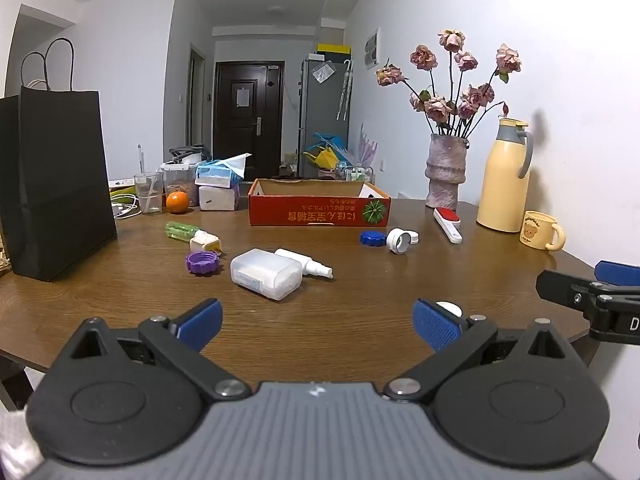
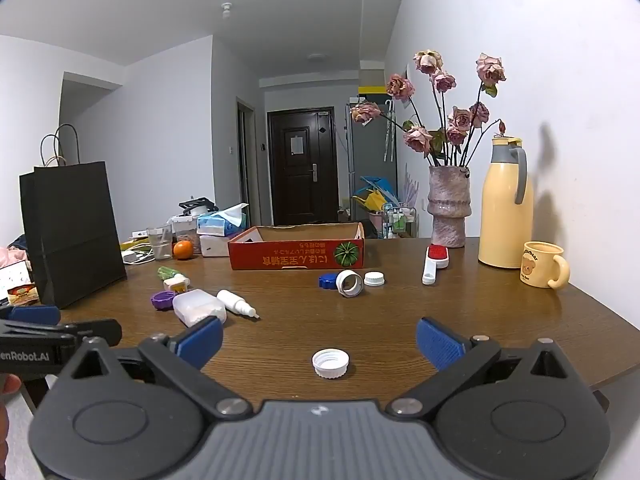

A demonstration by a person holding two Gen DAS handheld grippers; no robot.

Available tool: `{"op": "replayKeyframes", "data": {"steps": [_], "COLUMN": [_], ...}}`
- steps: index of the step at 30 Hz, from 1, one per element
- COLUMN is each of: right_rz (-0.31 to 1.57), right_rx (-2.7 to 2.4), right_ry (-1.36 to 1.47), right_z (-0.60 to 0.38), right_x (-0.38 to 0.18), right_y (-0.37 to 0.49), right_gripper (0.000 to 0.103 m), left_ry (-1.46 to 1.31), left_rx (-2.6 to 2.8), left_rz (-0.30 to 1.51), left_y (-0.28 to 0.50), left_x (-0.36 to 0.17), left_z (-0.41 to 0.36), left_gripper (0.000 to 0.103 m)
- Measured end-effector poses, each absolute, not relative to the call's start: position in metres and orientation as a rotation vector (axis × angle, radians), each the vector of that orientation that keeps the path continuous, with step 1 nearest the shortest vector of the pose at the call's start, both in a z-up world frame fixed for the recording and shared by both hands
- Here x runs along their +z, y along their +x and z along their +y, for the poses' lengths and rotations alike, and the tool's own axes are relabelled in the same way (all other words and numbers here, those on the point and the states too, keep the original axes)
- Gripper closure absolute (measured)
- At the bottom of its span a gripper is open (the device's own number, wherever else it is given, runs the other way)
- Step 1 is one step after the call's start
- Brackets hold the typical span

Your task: Organize rigid objects

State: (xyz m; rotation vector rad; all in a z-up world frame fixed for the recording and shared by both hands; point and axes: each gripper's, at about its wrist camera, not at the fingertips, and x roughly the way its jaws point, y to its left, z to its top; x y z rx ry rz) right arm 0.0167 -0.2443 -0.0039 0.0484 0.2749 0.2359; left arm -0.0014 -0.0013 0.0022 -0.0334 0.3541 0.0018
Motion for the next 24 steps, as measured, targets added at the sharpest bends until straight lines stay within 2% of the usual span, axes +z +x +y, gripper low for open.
{"op": "replayKeyframes", "data": {"steps": [24], "right_rz": [0.275], "right_rx": [0.237], "right_ry": [0.049], "right_z": [-0.2443], "right_x": [-0.0031], "right_y": [0.0163], "right_gripper": [0.000], "left_ry": [-0.035], "left_rx": [-0.001], "left_rz": [0.353], "left_y": [-0.0005], "left_x": [-0.0007], "left_z": [-0.0003], "left_gripper": [0.000]}}
